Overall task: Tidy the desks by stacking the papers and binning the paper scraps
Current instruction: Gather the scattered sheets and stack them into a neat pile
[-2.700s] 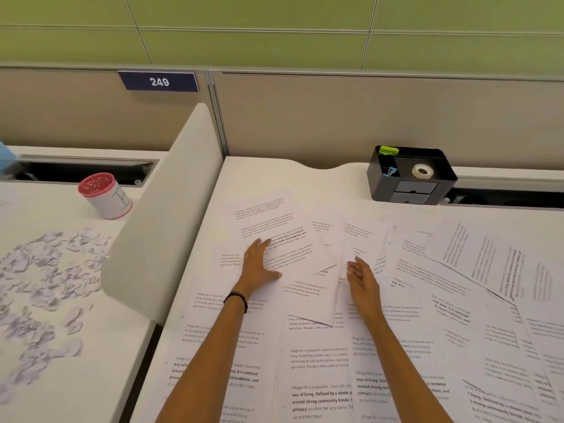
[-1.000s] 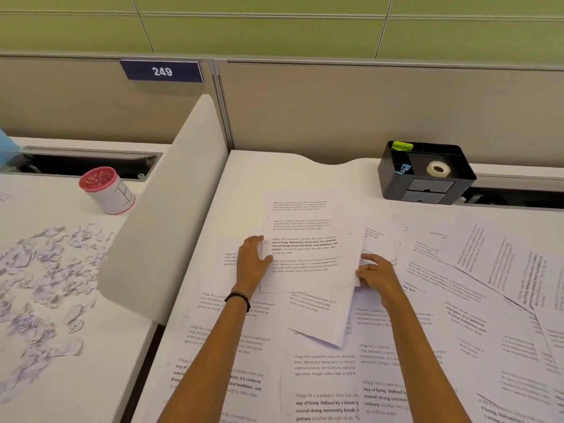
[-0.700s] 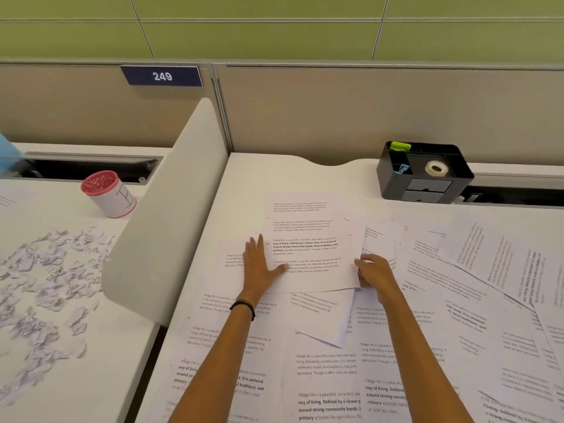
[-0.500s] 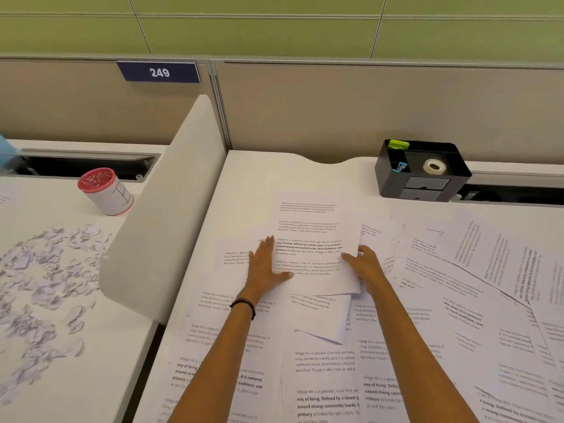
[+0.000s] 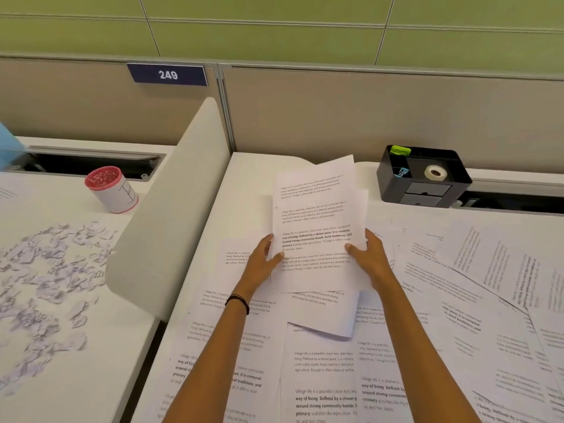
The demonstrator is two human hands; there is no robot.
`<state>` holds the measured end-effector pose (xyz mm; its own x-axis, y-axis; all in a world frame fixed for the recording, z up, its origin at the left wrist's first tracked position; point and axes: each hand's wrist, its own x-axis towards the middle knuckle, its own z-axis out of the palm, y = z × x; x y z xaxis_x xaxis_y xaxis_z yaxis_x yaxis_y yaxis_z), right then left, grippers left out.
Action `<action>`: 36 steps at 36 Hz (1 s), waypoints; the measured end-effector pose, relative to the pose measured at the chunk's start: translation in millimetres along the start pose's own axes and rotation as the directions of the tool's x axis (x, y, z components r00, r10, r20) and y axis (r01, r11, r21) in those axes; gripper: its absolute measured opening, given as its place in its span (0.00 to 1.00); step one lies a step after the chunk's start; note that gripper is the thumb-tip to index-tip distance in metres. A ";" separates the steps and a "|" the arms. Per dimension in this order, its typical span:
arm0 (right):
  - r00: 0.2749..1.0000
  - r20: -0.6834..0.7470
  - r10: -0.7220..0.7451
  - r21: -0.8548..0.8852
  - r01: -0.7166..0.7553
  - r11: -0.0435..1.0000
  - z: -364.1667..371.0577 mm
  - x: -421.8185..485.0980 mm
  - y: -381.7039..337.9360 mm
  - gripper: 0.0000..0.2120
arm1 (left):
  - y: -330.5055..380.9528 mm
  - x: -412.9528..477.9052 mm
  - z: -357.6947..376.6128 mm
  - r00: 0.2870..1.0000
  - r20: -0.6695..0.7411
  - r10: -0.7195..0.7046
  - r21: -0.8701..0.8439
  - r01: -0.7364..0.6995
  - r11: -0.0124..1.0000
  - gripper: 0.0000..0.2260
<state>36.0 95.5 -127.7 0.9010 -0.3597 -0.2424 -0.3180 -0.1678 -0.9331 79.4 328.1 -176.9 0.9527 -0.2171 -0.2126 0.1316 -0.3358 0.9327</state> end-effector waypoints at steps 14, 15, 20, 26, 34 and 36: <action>0.969 0.182 0.167 0.015 -0.173 0.985 -2.1 -22.7 27.4 0.18 | -34.8 -42.1 -77.0 0.957 -0.289 -0.002 0.347 0.106 0.932 0.21; 0.965 0.200 0.171 0.027 -0.180 0.983 -0.9 -25.7 29.5 0.17 | -38.4 -48.6 -80.4 0.952 -0.307 -0.018 0.364 0.135 0.922 0.21; 0.939 0.294 0.181 0.048 -0.204 0.978 10.0 -43.9 37.4 0.16 | -50.7 -79.9 -86.4 0.907 -0.418 -0.060 0.408 0.246 0.879 0.20; 0.911 0.356 0.209 -0.036 -0.210 0.977 28.1 -63.3 47.2 0.20 | -55.8 -104.6 -87.3 0.853 -0.501 -0.145 0.472 0.410 0.780 0.24; 0.932 0.305 0.196 -0.017 -0.201 0.979 30.2 -72.7 51.5 0.18 | -64.3 -116.5 -89.7 0.845 -0.503 -0.184 0.569 0.483 0.665 0.36; 0.930 0.305 0.205 -0.019 -0.210 0.978 29.7 -74.0 52.3 0.17 | -67.6 -116.2 -87.4 0.856 -0.492 -0.162 0.528 0.441 0.726 0.36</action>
<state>-38.6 140.7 -166.5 0.8627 -0.0885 -0.4980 -0.5053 -0.1060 -0.8564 -16.2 456.2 -189.7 0.9285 0.3193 -0.1894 0.3708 -0.8236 0.4293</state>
